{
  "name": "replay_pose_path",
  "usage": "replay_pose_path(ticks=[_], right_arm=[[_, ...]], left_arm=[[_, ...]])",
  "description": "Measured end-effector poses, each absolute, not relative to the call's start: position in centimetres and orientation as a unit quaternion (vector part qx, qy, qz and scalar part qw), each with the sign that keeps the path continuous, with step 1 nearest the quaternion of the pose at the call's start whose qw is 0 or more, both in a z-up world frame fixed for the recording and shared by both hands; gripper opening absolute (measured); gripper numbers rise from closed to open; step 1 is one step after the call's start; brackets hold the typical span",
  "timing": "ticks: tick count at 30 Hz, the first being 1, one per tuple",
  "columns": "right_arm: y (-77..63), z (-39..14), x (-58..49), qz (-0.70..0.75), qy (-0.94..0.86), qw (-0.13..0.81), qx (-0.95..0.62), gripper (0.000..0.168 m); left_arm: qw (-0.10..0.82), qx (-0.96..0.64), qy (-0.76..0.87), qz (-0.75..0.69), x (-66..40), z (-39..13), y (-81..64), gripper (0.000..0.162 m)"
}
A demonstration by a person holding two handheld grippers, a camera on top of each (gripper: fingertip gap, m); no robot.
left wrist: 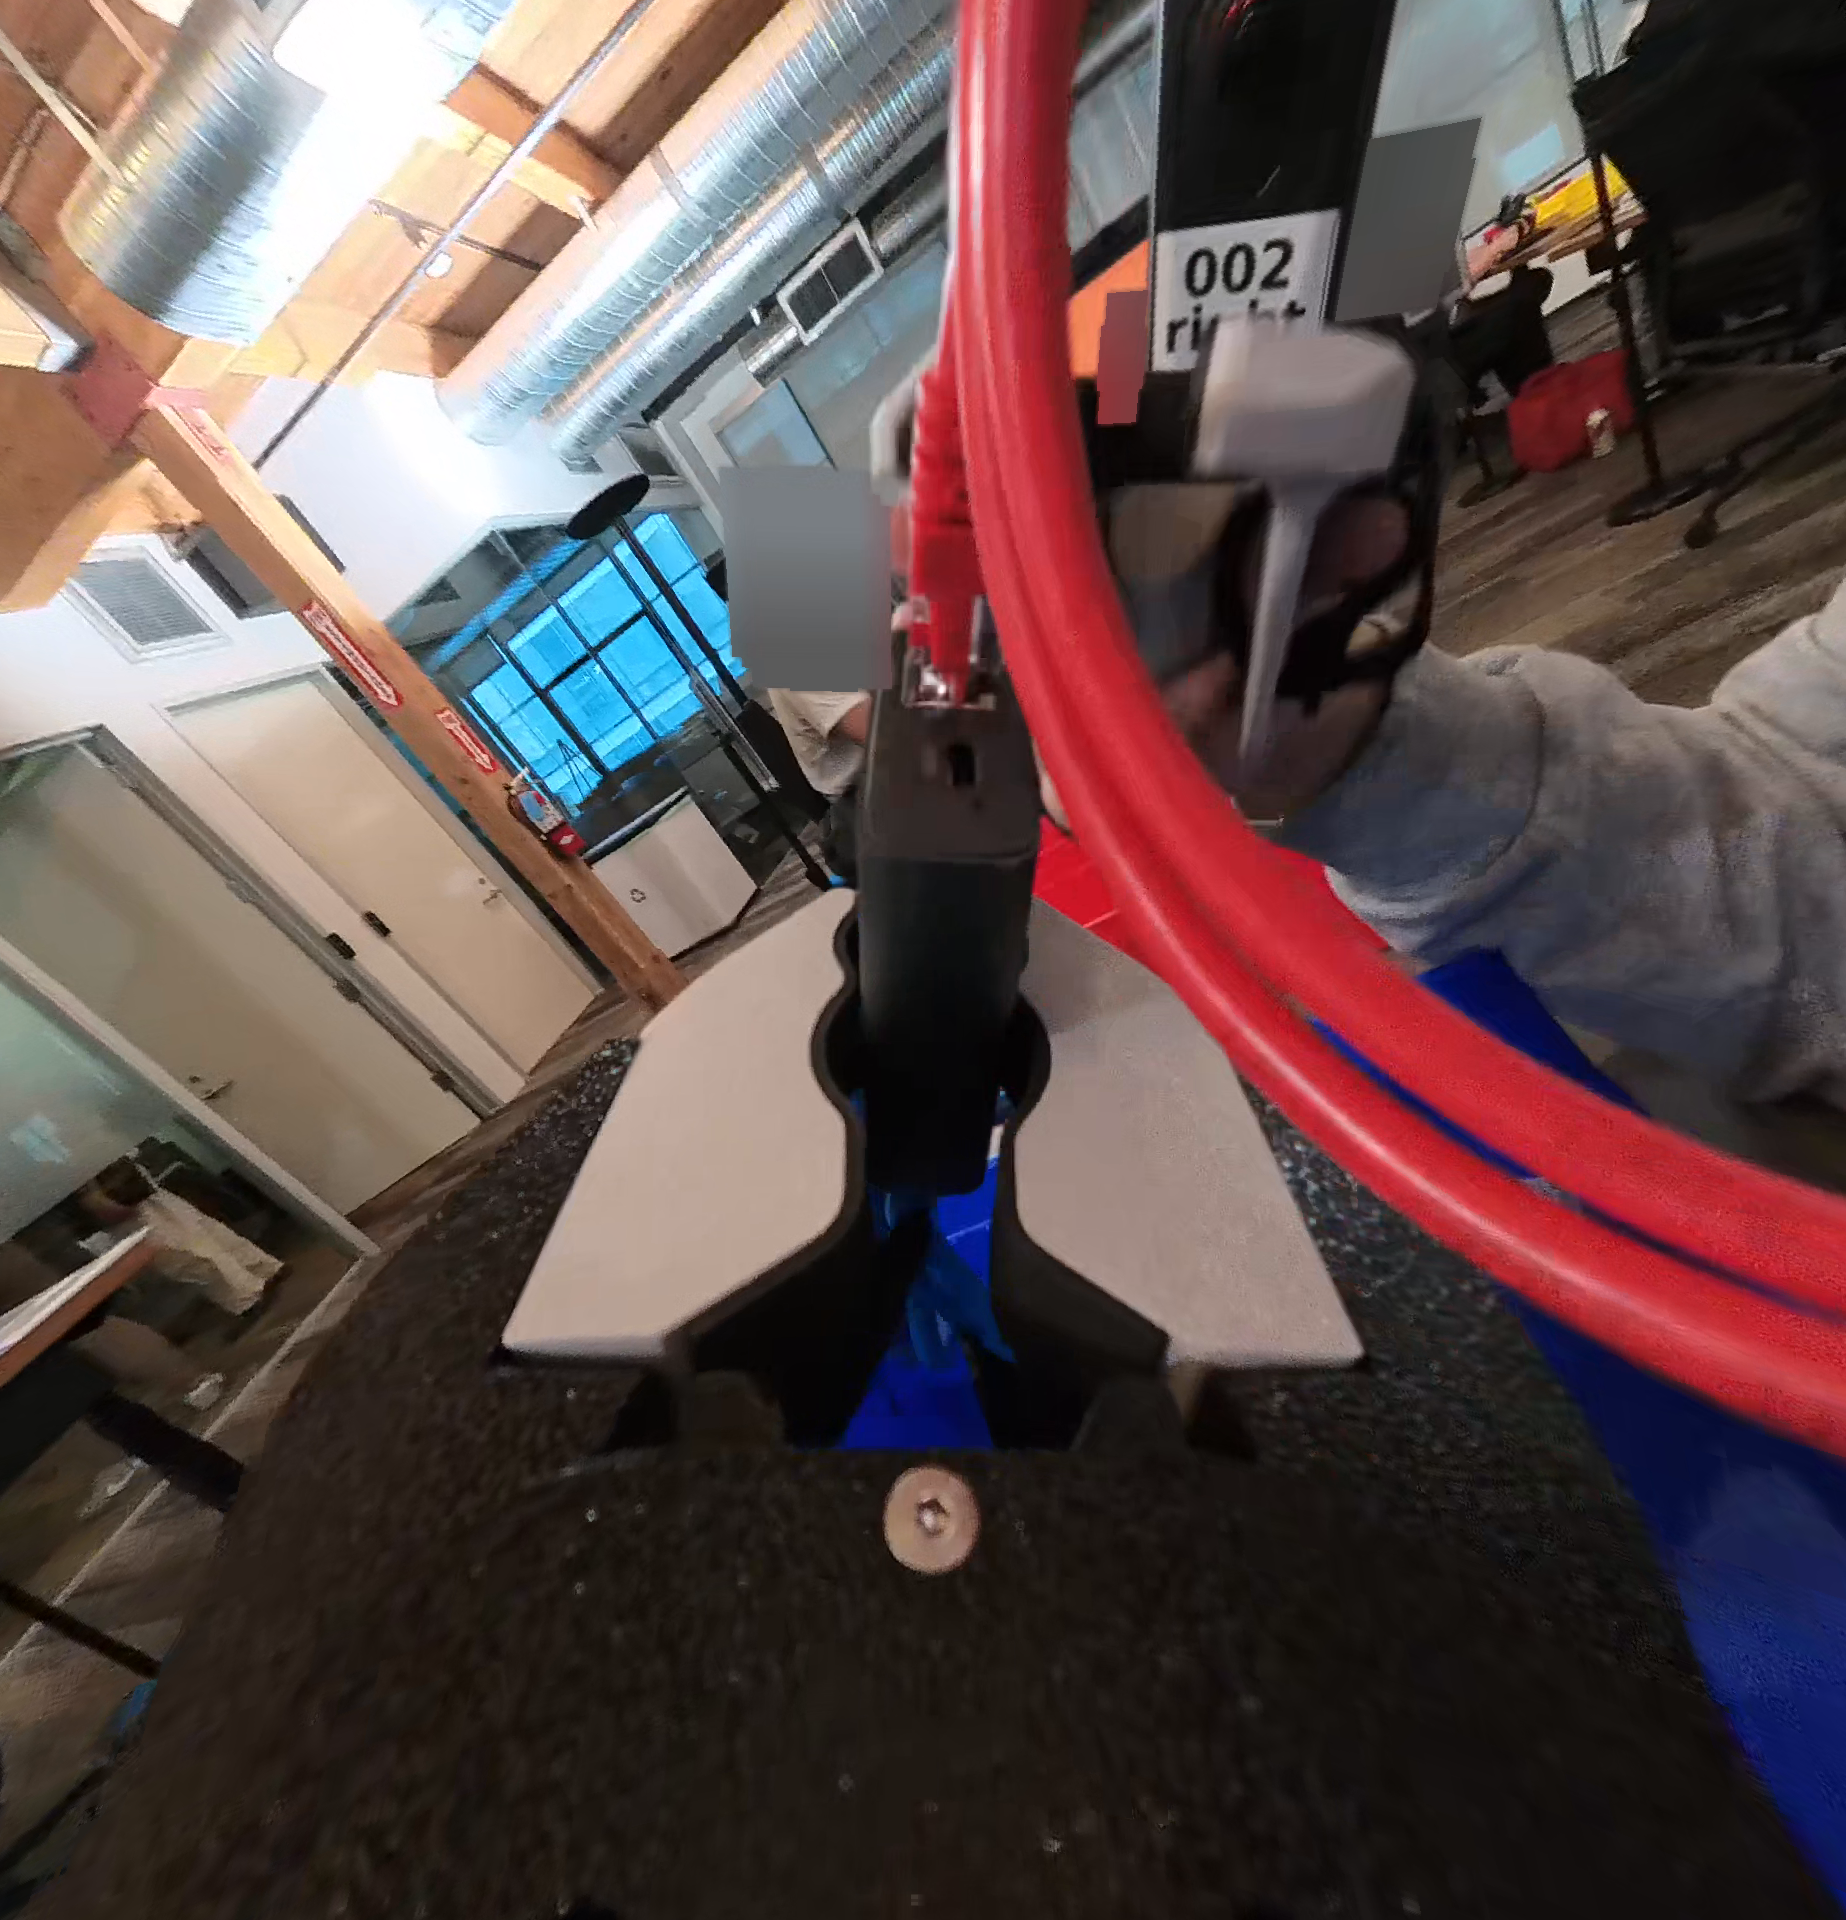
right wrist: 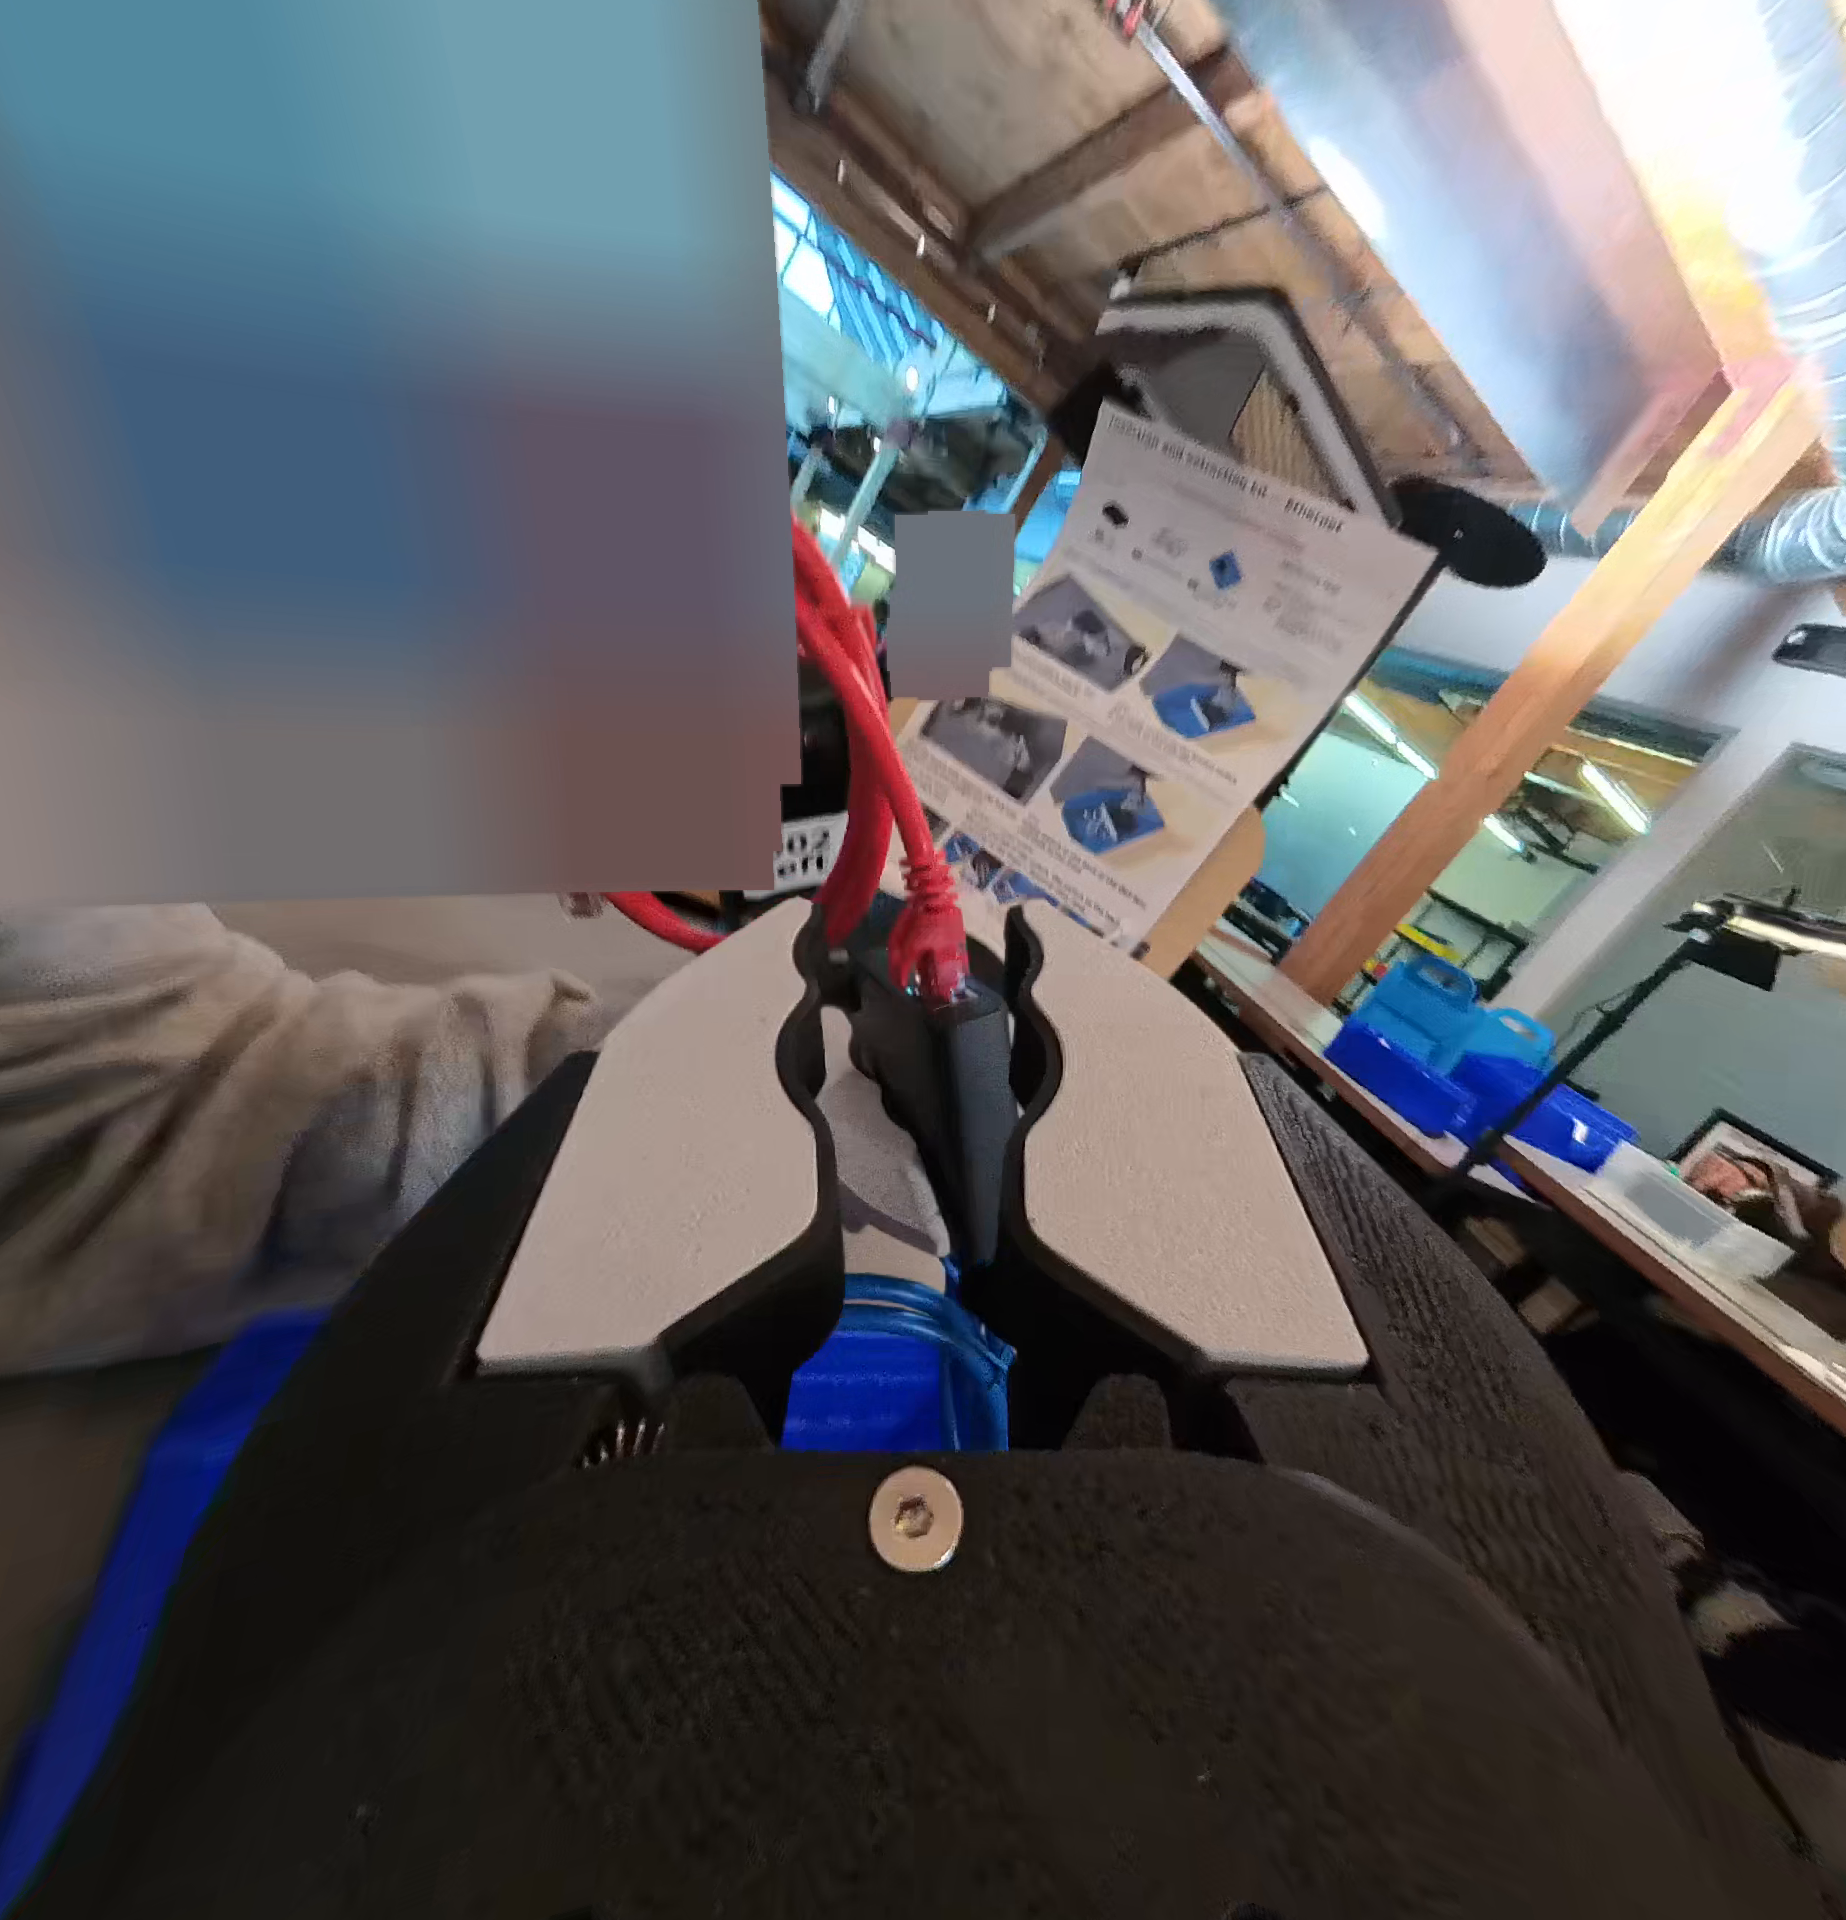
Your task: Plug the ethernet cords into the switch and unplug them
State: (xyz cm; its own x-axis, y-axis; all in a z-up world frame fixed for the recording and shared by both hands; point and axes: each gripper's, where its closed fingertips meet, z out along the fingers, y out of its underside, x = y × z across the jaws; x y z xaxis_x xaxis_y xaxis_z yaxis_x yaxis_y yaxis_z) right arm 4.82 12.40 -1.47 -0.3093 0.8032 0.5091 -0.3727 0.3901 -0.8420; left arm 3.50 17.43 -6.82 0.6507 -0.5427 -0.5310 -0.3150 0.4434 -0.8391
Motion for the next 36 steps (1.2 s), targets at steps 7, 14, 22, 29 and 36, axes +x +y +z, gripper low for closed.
replay_pose_path(ticks=[7,14,22,29,36], right_arm=[[14.5,-1.6,5.5,0.481,-0.621,0.576,-0.227,0.035],[12.4,-1.9,5.0,0.448,-0.640,0.590,-0.201,0.036],[11.3,-3.6,4.6,0.339,-0.687,0.609,-0.207,0.037],[10.6,-4.1,4.0,0.311,-0.696,0.627,-0.158,0.040],[8.9,-5.2,3.9,0.293,-0.713,0.631,-0.083,0.034]], left_arm=[[0.794,-0.393,0.410,-0.215,2.9,-4.5,13.7,0.020],[0.773,-0.367,0.438,-0.276,3.0,-4.6,11.8,0.023],[0.761,-0.410,0.461,-0.200,3.3,-5.5,12.7,0.021],[0.728,-0.481,0.485,0.063,2.0,-6.6,15.0,0.021],[0.681,-0.486,0.541,0.087,3.5,-7.8,14.3,0.022]])
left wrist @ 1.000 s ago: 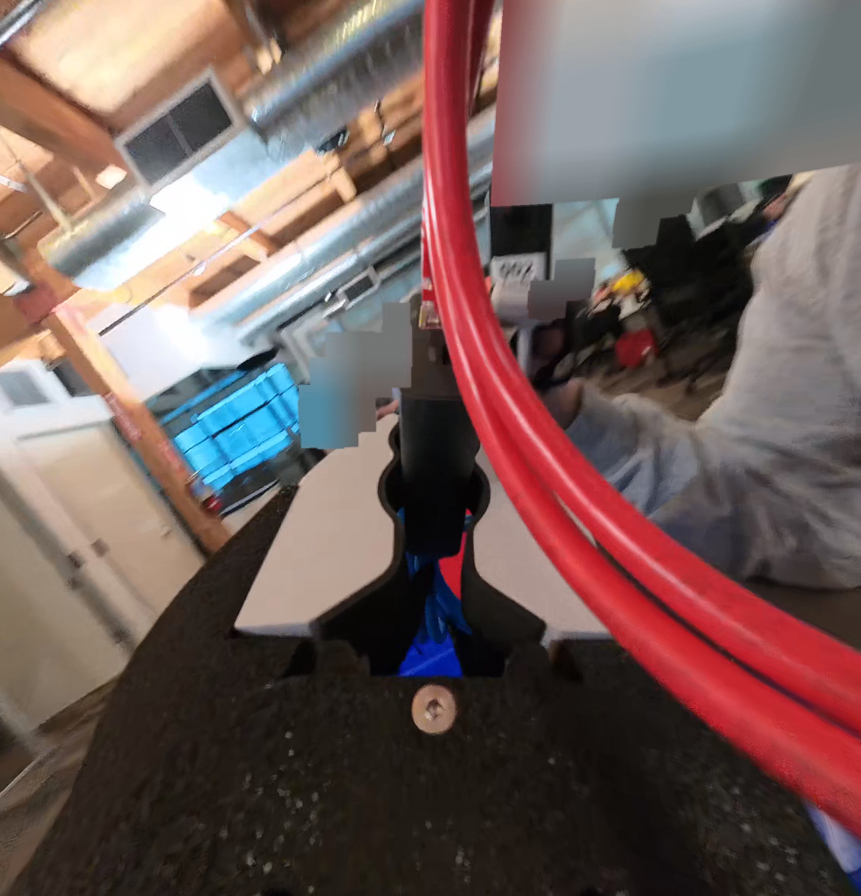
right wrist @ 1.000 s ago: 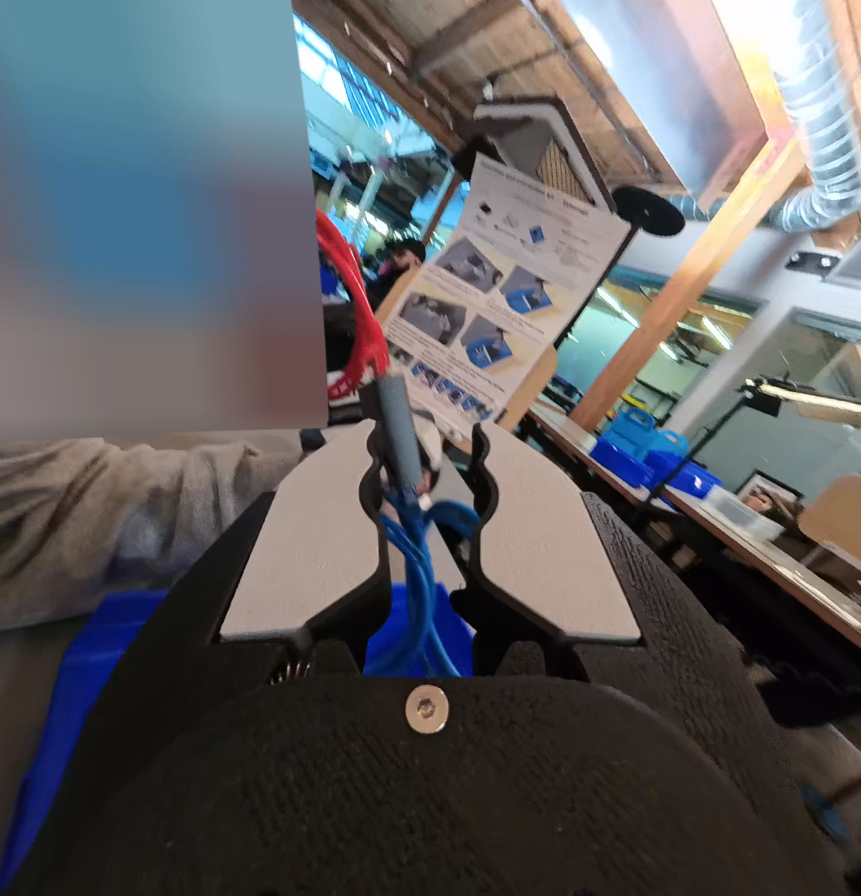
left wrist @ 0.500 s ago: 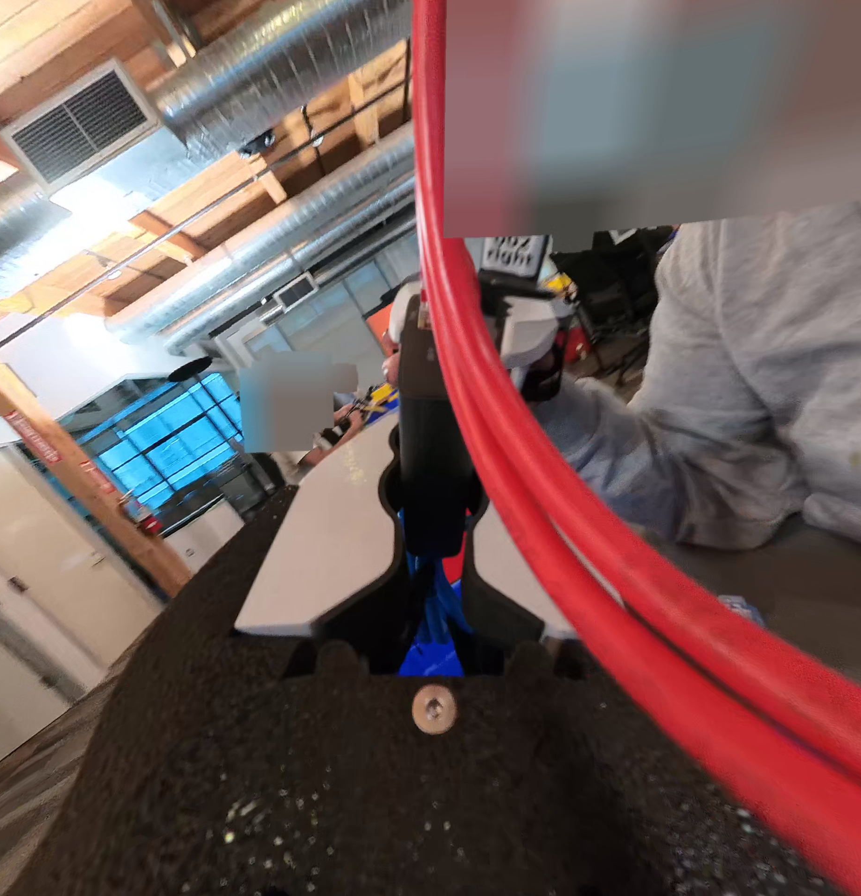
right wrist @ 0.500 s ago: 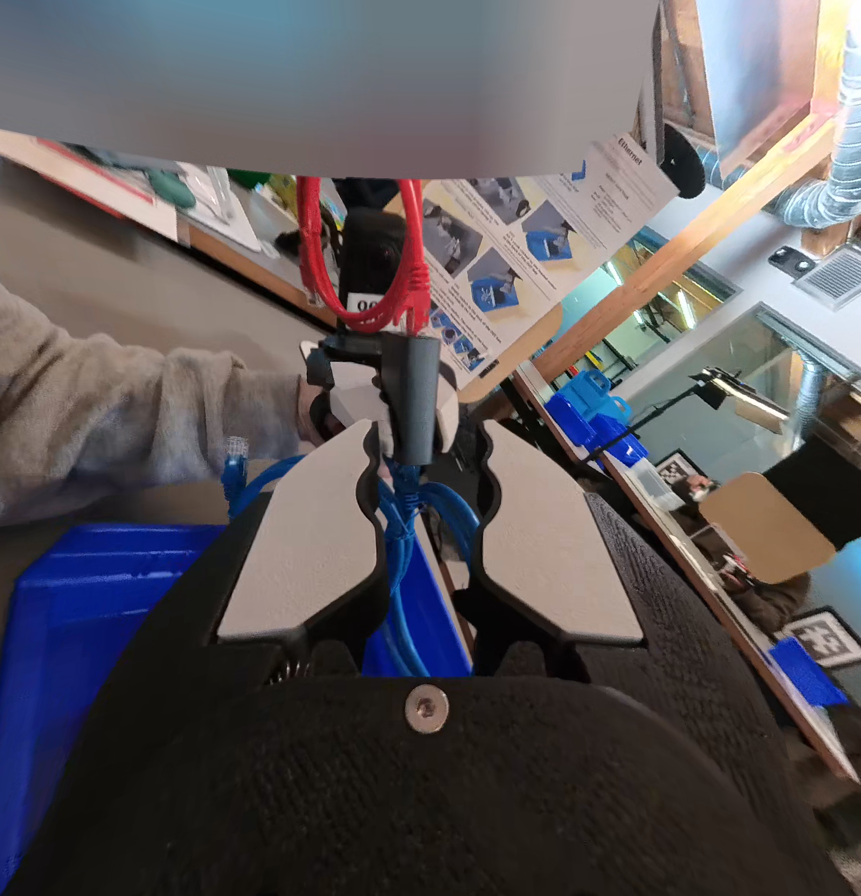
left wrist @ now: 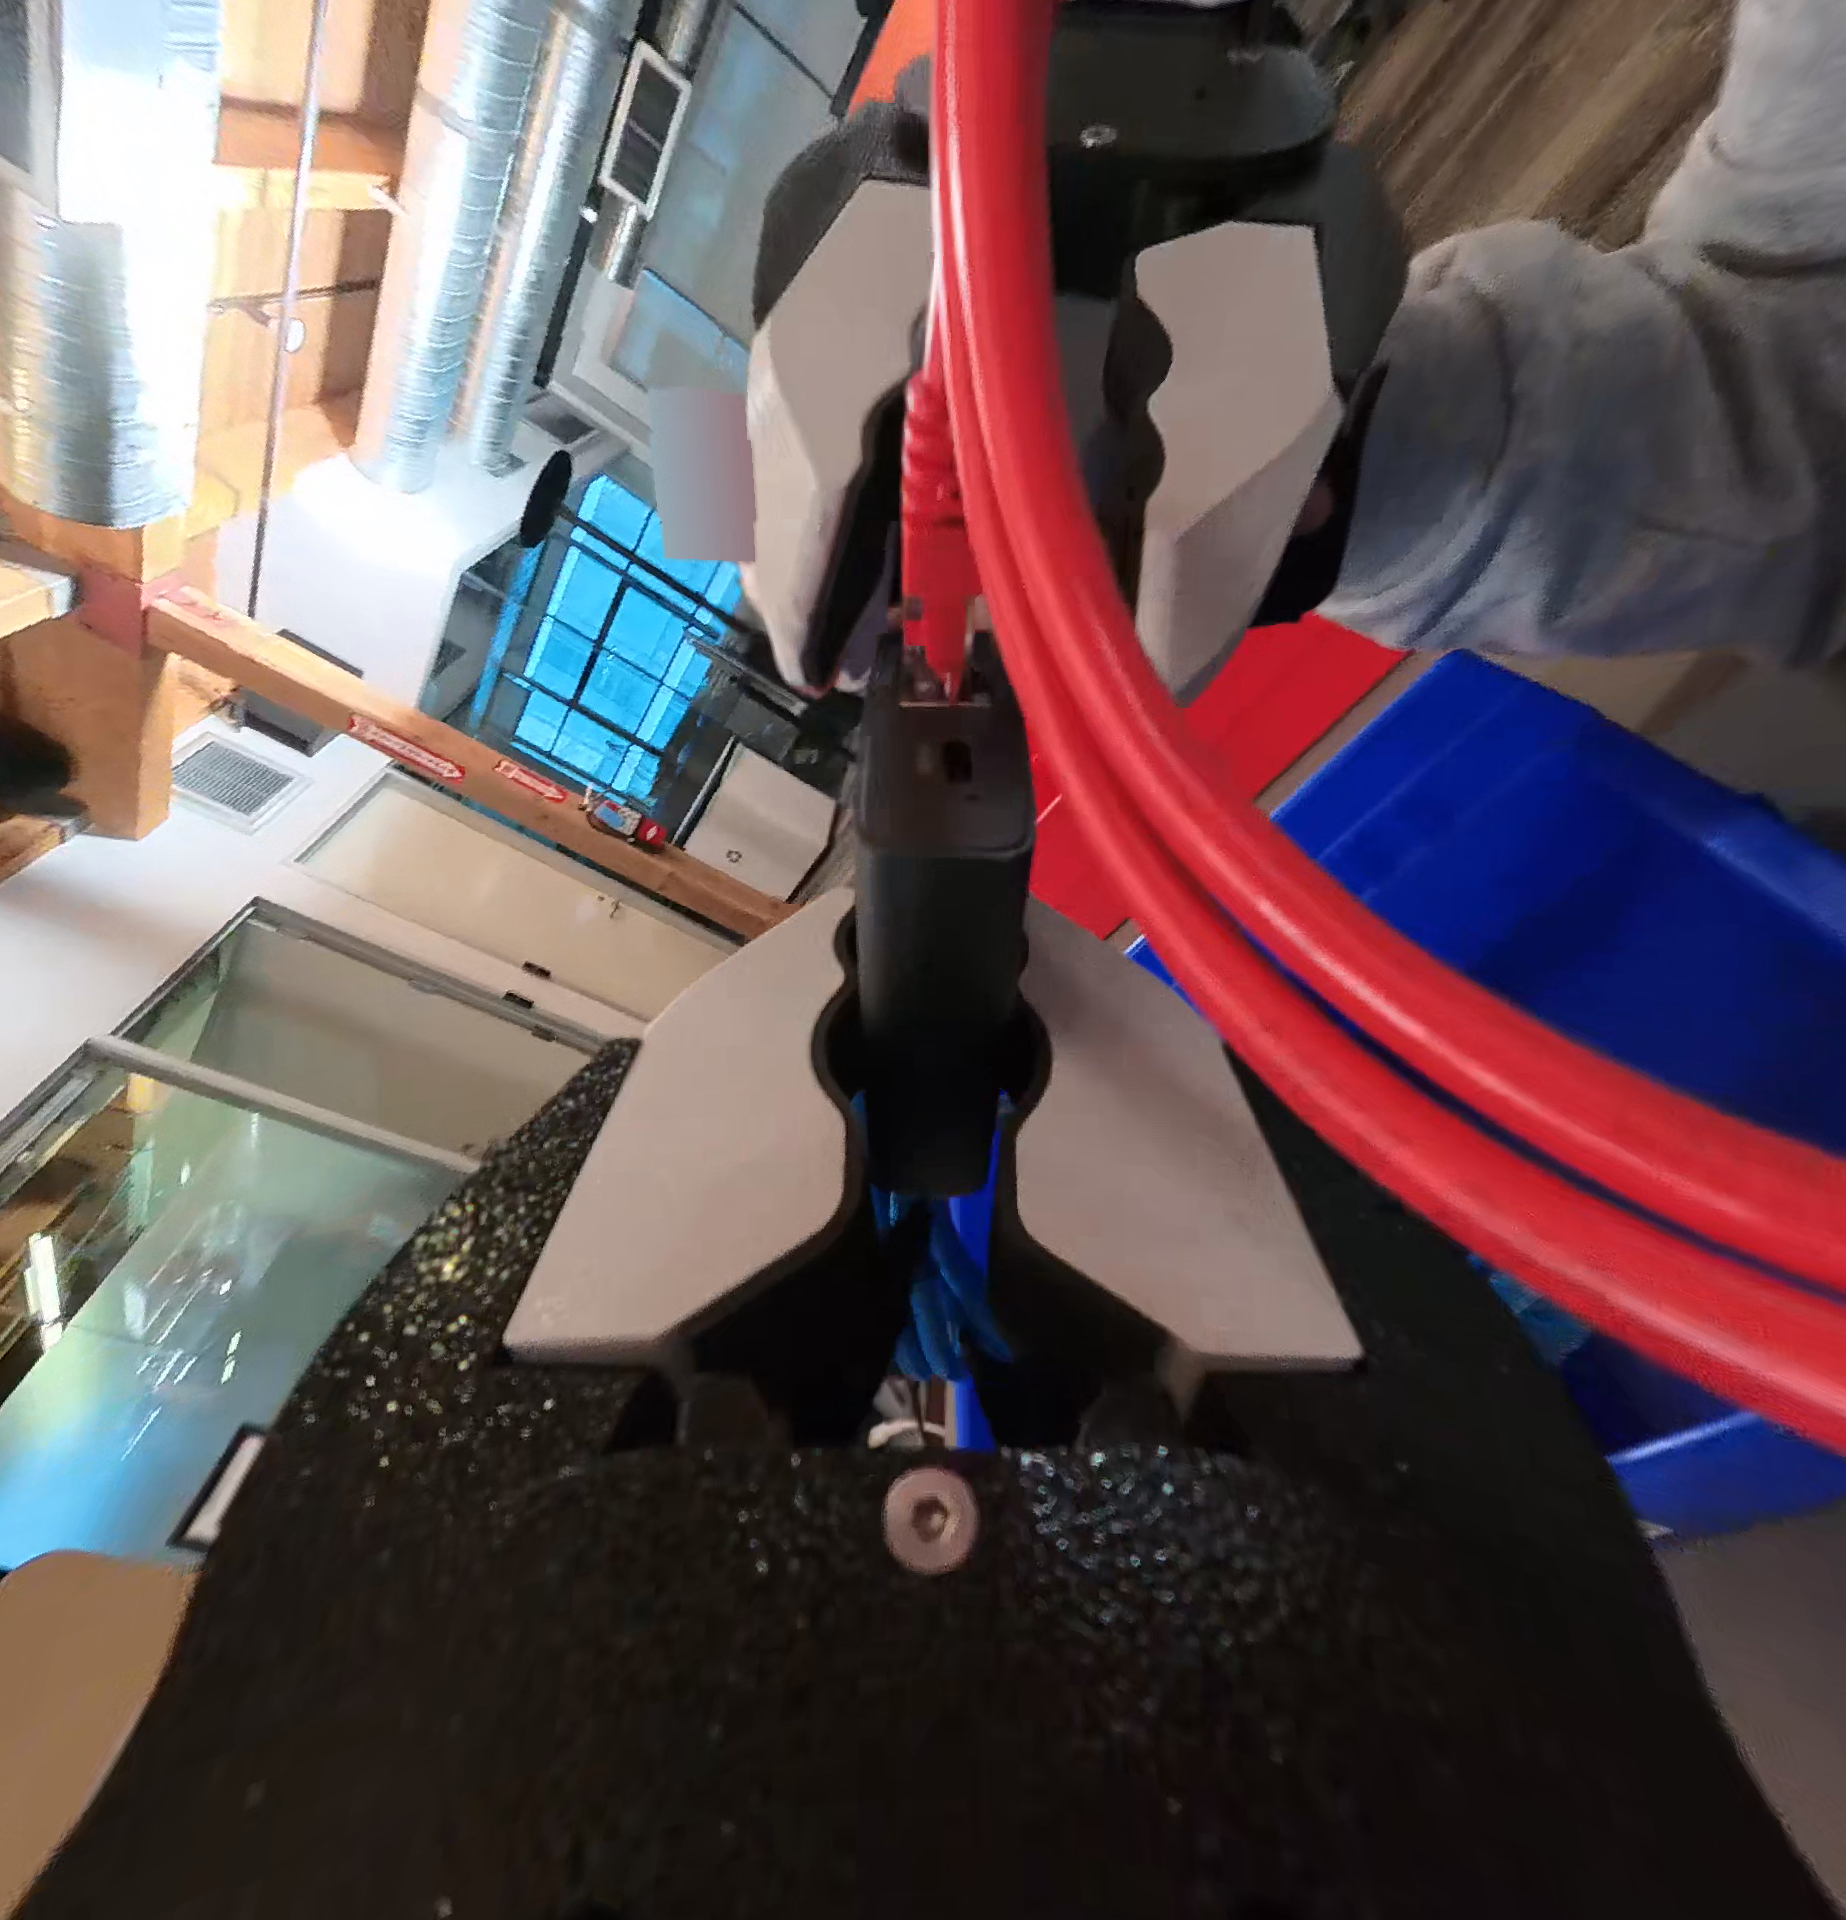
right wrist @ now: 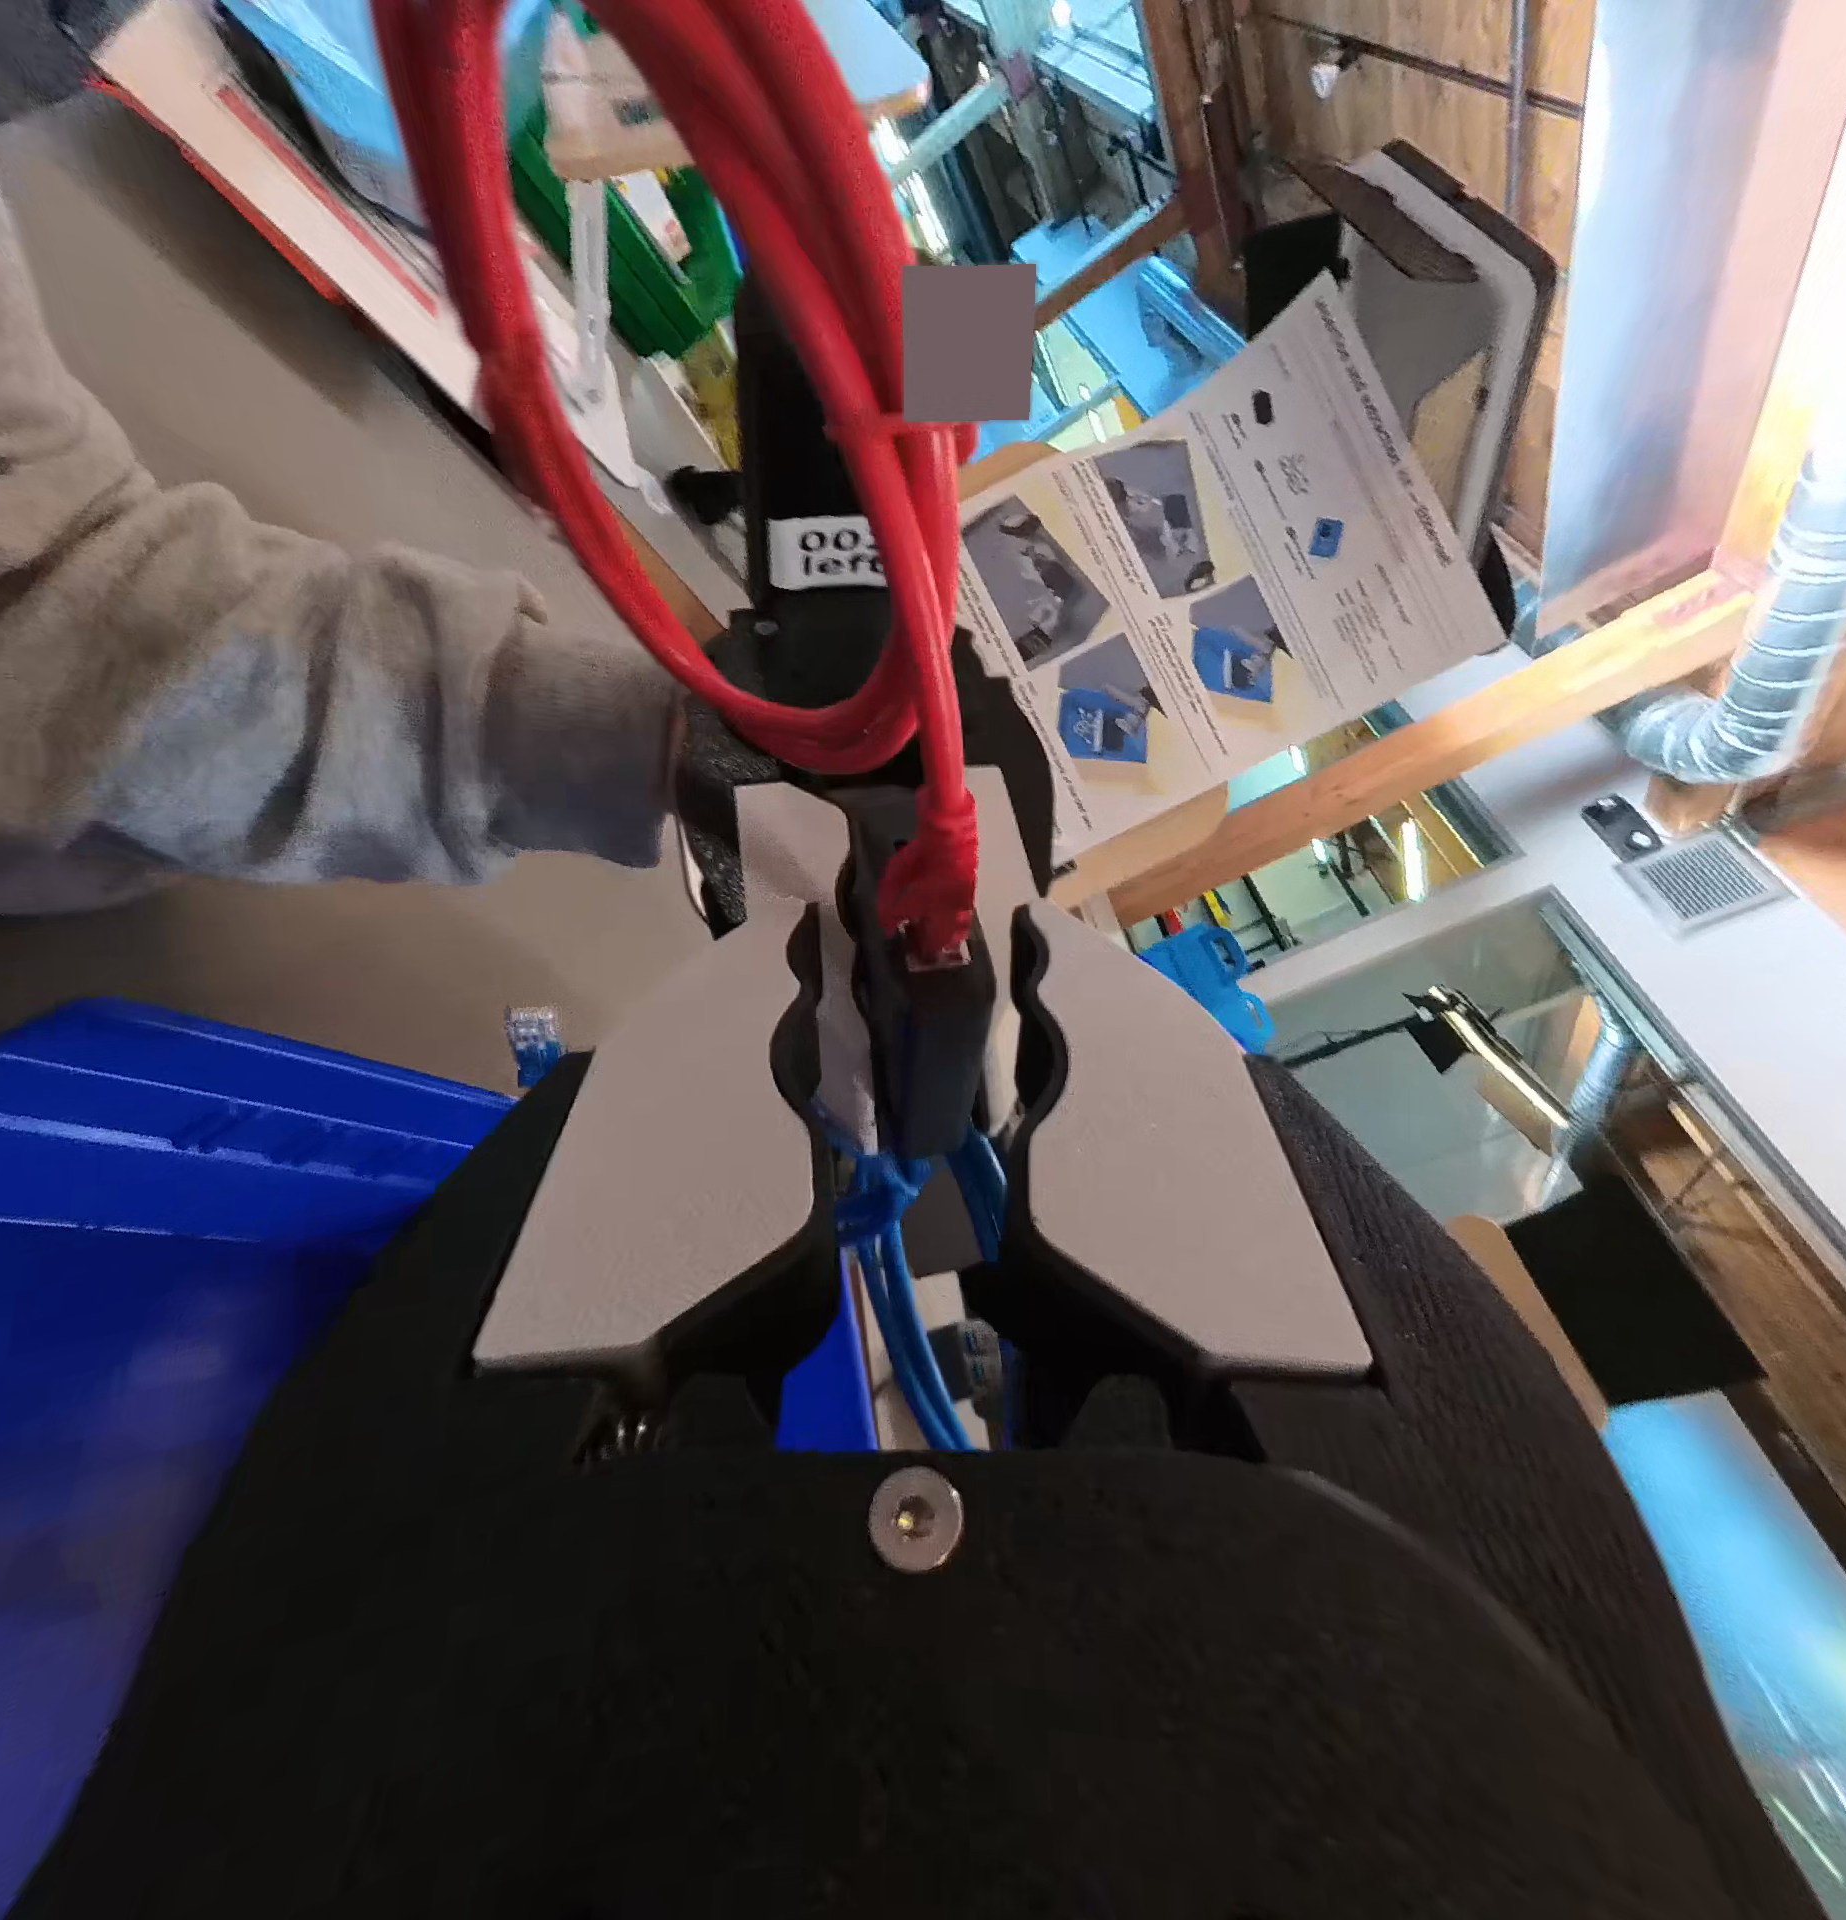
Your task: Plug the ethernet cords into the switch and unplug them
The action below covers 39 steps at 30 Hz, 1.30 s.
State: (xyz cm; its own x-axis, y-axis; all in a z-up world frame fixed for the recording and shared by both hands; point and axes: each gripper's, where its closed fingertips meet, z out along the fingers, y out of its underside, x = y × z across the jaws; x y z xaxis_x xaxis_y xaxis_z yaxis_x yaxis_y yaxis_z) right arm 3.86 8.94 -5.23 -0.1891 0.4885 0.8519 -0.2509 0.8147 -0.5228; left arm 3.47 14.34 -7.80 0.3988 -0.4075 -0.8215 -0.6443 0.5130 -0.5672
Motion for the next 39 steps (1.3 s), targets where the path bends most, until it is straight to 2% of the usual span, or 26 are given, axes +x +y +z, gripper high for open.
replay_pose_path(ticks=[4,9,14,18,20,22,24,26,28,36,39], right_arm=[[8.3,-5.4,4.1,0.317,-0.717,0.616,-0.070,0.029],[9.7,-4.8,4.6,0.325,-0.703,0.627,-0.080,0.032],[11.8,-5.7,4.1,0.247,-0.713,0.650,-0.089,0.036],[16.6,-5.7,4.2,0.216,-0.701,0.653,-0.191,0.034],[19.3,-5.1,4.6,0.267,-0.668,0.637,-0.278,0.030],[20.3,-4.4,4.9,0.411,-0.618,0.568,-0.357,0.025],[18.4,-3.5,5.5,0.606,-0.564,0.424,-0.366,0.025],[17.5,-3.8,5.9,0.719,-0.510,0.278,-0.381,0.024],[17.2,-6.0,5.1,0.730,-0.497,0.203,-0.423,0.027],[12.8,-9.7,3.8,0.687,-0.572,0.114,-0.434,0.038],[11.3,-9.4,3.9,0.707,-0.564,0.068,-0.421,0.032]], left_arm=[[0.671,-0.486,0.554,0.082,4.3,-8.2,14.4,0.021],[0.639,-0.520,0.526,0.212,2.0,-8.1,16.0,0.021],[0.601,-0.520,0.511,0.329,0.6,-7.5,16.6,0.021],[0.588,-0.458,0.465,0.478,-1.1,-5.0,16.7,0.021],[0.575,-0.433,0.451,0.528,-2.0,-4.4,16.6,0.021],[0.564,-0.398,0.430,0.581,-2.8,-3.6,16.5,0.021],[0.544,-0.354,0.419,0.635,-3.3,-3.2,16.3,0.021],[0.515,-0.309,0.433,0.672,-3.2,-3.8,16.3,0.021],[0.498,-0.271,0.455,0.687,-2.7,-4.9,16.4,0.021],[0.512,-0.196,0.465,0.696,-0.2,-5.1,15.6,0.021],[0.501,-0.173,0.472,0.704,0.6,-5.2,15.3,0.021]])
